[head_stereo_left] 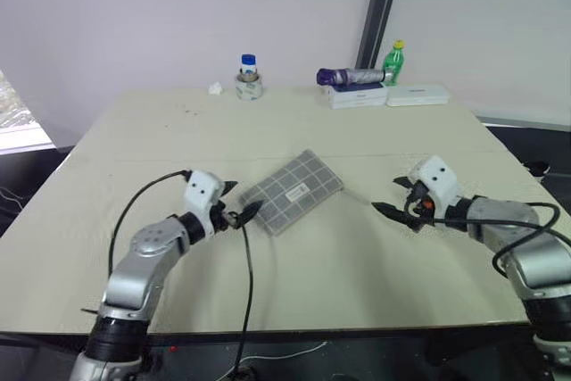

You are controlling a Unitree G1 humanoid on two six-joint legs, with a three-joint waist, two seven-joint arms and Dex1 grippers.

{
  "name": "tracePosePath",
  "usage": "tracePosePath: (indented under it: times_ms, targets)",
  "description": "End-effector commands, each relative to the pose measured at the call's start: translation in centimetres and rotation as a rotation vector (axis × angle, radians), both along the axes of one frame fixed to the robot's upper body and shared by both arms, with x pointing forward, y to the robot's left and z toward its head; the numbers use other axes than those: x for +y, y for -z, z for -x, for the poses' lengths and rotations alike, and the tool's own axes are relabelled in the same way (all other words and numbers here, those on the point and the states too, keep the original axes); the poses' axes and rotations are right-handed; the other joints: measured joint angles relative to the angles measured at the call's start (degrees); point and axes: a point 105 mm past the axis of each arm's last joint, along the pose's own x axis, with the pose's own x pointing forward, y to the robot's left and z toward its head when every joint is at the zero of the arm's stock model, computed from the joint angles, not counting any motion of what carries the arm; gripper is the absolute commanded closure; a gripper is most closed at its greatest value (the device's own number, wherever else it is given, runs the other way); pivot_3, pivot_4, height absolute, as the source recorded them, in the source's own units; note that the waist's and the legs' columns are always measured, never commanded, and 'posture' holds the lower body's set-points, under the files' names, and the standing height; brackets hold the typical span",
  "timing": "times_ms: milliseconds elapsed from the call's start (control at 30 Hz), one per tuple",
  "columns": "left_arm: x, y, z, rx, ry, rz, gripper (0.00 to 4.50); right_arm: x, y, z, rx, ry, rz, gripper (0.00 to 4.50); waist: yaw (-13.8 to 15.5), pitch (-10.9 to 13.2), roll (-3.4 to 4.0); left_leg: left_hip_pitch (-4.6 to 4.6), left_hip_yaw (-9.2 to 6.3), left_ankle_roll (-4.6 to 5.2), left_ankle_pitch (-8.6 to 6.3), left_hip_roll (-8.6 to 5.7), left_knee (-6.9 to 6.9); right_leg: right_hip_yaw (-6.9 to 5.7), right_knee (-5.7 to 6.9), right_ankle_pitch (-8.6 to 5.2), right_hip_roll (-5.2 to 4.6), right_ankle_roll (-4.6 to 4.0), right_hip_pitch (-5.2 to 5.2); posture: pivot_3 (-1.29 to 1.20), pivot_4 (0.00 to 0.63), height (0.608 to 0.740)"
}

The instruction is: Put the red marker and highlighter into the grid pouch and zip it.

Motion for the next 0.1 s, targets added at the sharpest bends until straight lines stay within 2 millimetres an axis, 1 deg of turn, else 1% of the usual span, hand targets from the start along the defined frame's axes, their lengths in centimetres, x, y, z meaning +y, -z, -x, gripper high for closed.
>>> tracePosePath:
  times_ms: [33,100]
  targets:
    - [2.5,-1.0,1.0,-0.036,-0.066,-0.011,0.36,-0.4,-1.6,0.3,-0.067,-0.004,-0.058,0.52,-0.03,0.0,0.0,0.0,0.0,0.0,0.0,0.0,0.0,0.01,0.0,0.0,0.0,0.0,-0.01,0.0,0.15,0.737]
    - [3.8,-0.9,1.4,-0.037,-0.106,-0.018,0.36,-0.7,-1.4,0.2,-0.062,0.001,-0.074,0.52,0.03,0.0,0.0,0.01,-0.01,0.0,0.0,0.03,0.0,0.01,0.0,0.0,0.0,-0.01,0.0,0.0,0.15,0.737]
